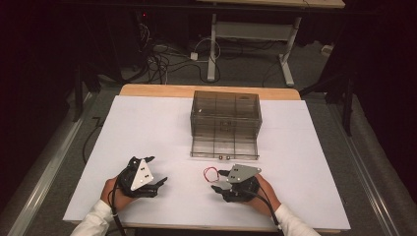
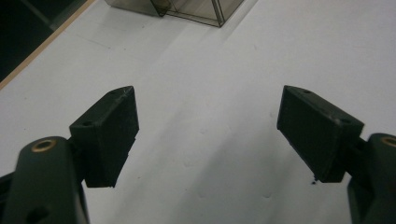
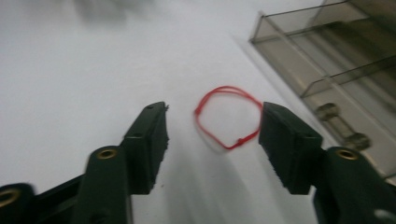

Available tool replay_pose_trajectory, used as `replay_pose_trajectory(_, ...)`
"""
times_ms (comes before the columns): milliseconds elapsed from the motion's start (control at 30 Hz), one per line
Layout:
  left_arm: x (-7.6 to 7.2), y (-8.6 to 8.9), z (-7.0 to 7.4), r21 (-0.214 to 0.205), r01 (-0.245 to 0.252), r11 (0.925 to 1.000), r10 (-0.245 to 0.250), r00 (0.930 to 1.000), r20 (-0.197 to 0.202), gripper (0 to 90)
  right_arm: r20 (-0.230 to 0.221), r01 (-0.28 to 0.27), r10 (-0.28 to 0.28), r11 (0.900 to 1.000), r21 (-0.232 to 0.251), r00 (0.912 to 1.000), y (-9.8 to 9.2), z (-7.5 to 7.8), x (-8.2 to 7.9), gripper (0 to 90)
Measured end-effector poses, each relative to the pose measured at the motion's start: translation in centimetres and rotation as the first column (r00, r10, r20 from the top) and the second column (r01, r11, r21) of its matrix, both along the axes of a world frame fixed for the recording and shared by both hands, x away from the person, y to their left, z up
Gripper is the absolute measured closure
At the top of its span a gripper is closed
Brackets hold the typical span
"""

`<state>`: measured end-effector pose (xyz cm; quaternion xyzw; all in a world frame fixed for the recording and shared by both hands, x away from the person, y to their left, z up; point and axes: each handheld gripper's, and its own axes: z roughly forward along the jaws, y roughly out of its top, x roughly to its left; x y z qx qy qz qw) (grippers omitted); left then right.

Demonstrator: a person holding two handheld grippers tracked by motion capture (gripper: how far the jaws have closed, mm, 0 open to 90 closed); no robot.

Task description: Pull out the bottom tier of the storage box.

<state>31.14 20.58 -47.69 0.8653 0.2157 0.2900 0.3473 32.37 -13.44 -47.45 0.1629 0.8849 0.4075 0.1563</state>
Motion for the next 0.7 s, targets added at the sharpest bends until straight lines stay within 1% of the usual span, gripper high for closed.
replay_pose_trajectory(100,0.0,0.0,0.0,-0.002,-0.001,1.0000,0.001,1.0000,0.002,19.9,0.000,-0.006,0.006,1.0000,-0.003,1.0000,0.1,0.0,0.0,49.4)
replay_pose_trajectory(133,0.0,0.0,0.0,-0.003,-0.001,1.0000,0.001,1.0000,0.000,19.9,-0.016,-0.007,0.007,0.9999,-0.007,0.9998,0.2,0.0,0.2,51.1)
replay_pose_trajectory(200,0.1,0.0,0.0,-0.004,0.000,1.0000,0.000,1.0000,-0.001,19.9,-0.018,-0.010,0.010,0.9999,-0.010,0.9998,0.3,-0.1,0.3,51.5)
replay_pose_trajectory(233,0.1,0.0,0.0,-0.006,0.000,1.0000,0.000,1.0000,-0.003,19.9,-0.015,-0.013,0.013,0.9998,-0.012,0.9998,0.4,-0.1,0.3,53.1)
replay_pose_trajectory(267,0.2,0.0,0.0,-0.013,0.001,0.9999,-0.001,1.0000,-0.006,19.9,-0.021,-0.028,0.027,0.9993,-0.025,0.9994,0.9,-0.1,0.5,54.9)
replay_pose_trajectory(300,0.2,0.0,0.0,-0.013,0.001,0.9999,-0.001,1.0000,-0.006,19.9,-0.021,-0.028,0.027,0.9993,-0.025,0.9994,0.9,-0.1,0.5,54.9)
replay_pose_trajectory(333,0.2,0.0,0.0,-0.016,0.002,0.9999,-0.002,1.0000,-0.007,19.9,-0.025,-0.031,0.030,0.9986,-0.043,0.9992,1.5,-0.2,0.7,57.4)
replay_pose_trajectory(433,0.2,0.0,-0.1,-0.014,0.003,0.9999,-0.003,0.9999,-0.012,19.9,-0.056,-0.034,0.031,0.9975,-0.062,0.9979,2.2,-0.3,1.3,62.1)
replay_pose_trajectory(467,0.2,0.0,-0.1,-0.014,0.003,0.9999,-0.003,0.9999,-0.012,19.9,-0.056,-0.034,0.031,0.9975,-0.062,0.9979,2.2,-0.3,1.3,62.1)
replay_pose_trajectory(500,0.2,0.0,-0.2,-0.013,0.002,0.9999,-0.002,0.9999,-0.016,19.9,-0.089,-0.031,0.025,0.9969,-0.073,0.9957,2.4,-0.4,1.8,68.3)
replay_pose_trajectory(567,0.2,0.0,-0.2,-0.013,0.000,0.9999,-0.001,0.9998,-0.019,19.9,-0.110,-0.033,0.025,0.9974,-0.065,0.9936,2.4,-0.4,2.1,71.4)
replay_pose_trajectory(600,0.2,0.0,-0.2,-0.014,0.000,0.9999,-0.001,0.9998,-0.019,19.9,-0.110,-0.033,0.025,0.9974,-0.065,0.9936,2.4,-0.4,2.1,71.4)
replay_pose_trajectory(633,0.2,0.0,-0.2,-0.014,0.001,0.9999,-0.002,0.9998,-0.018,19.9,-0.112,-0.037,0.029,0.9968,-0.071,0.9932,2.5,-0.4,2.0,76.3)
replay_pose_trajectory(667,0.2,0.0,-0.2,-0.014,0.001,0.9999,-0.002,0.9998,-0.018,19.9,-0.112,-0.037,0.029,0.9968,-0.071,0.9932,2.5,-0.4,2.0,76.3)
replay_pose_trajectory(700,0.2,0.0,-0.2,-0.013,0.002,0.9999,-0.002,0.9998,-0.018,19.9,-0.106,-0.040,0.032,0.9963,-0.076,0.9939,2.6,-0.4,2.0,78.6)
